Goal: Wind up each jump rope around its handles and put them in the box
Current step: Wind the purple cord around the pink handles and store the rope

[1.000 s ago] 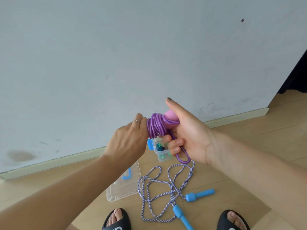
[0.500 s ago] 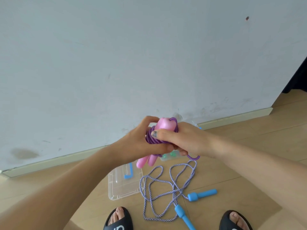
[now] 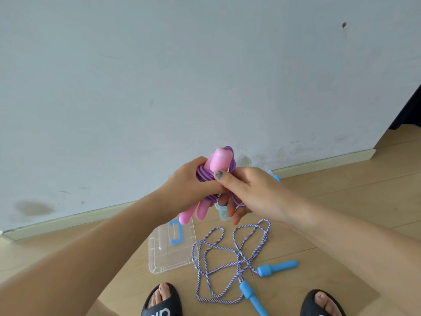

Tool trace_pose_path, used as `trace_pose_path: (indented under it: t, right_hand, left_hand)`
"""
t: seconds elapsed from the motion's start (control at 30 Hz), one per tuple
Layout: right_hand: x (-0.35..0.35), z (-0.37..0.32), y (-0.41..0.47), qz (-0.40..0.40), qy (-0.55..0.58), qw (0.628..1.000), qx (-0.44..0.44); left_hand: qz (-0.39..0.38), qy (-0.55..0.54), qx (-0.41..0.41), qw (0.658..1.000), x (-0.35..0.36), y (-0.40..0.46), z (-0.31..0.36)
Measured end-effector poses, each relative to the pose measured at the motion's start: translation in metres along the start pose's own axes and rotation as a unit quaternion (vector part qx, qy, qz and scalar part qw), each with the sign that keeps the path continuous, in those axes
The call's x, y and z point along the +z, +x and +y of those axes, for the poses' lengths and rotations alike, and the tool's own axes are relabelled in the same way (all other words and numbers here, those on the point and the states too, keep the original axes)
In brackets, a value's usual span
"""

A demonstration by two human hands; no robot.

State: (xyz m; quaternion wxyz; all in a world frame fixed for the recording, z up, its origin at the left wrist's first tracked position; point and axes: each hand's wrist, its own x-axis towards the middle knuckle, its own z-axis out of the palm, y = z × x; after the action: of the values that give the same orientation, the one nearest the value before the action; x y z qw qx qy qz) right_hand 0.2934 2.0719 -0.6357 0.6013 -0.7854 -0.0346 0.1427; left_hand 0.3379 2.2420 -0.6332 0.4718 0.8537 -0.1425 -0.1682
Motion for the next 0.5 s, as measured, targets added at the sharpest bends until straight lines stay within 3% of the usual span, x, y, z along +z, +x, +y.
trace_pose_path:
  t: [0.17, 0.3, 0.5]
  right_hand:
    - [-0.005, -0.002, -0.006, 0.062, -0.034, 0.996, -0.05]
    - [-0.007, -0.006, -0.008, 0.078, -0.039, 0.993, -0.085]
    - [-0.011, -0.011, -0.005, 0.096, 0.129, 0.987, -0.012]
  left_hand:
    - [0.05, -0.01, -0.027, 0.998, -0.007, 0.003, -0.002]
    - [0.046, -0.003, -0.028, 0.999, -0.009, 0.003, -0.002]
    - [0.047, 0.061, -0.021, 0.997, -0.009, 0.002, -0.002]
